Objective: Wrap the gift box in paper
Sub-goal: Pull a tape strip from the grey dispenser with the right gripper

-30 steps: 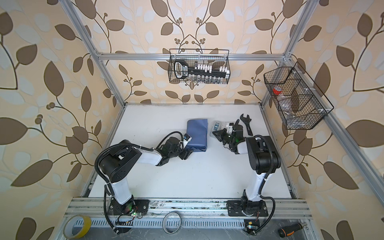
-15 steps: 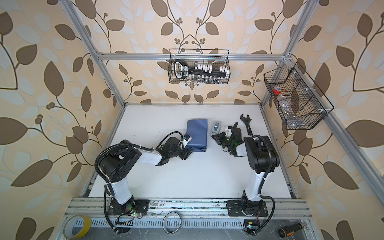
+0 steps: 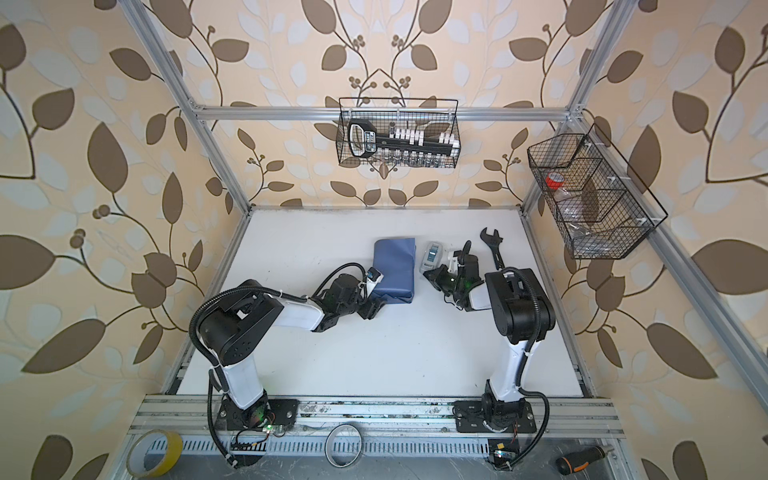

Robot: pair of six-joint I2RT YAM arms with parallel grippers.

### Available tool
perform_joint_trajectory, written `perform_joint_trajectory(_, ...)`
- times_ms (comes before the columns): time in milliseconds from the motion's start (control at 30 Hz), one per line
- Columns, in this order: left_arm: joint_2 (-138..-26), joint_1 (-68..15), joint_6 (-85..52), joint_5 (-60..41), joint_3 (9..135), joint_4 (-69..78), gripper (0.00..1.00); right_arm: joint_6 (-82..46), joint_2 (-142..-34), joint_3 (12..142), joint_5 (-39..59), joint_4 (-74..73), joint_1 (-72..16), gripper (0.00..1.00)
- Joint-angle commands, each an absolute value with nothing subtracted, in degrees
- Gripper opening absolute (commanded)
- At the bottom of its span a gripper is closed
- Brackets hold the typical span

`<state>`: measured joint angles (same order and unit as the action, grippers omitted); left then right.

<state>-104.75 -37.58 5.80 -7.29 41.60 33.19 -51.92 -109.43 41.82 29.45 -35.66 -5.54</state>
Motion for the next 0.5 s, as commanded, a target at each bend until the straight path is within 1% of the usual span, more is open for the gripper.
perform_joint_trajectory(0,-103.2,-38.0,5.8,-7.9,42.8,34.6,0.72,-49.1,-109.7,41.3,20.5,-23.8,-5.7,0.00)
perform_joint_trajectory(167,-103.0,-38.0,5.8,-7.9,42.6,34.7,0.72,-49.4,-107.5,41.0,16.4,-22.2,-6.6,0.00)
perform_joint_trajectory(300,-102.9,-38.0,5.8,-8.0,42.6,34.6,0.72,-49.4,-106.1,40.5,16.4,-22.9,-7.2,0.00)
perform_joint_trajectory(400,-102.9,-38.0,5.8,-7.8,42.7,34.6,0.72,-47.8,-102.0,38.1,16.8,-24.7,-7.4,0.00)
perform_joint_trajectory(467,-103.0,-38.0,5.7,-7.9,42.7,34.6,0.72,-46.6,-97.3,34.8,18.2,-28.5,-7.4,0.00)
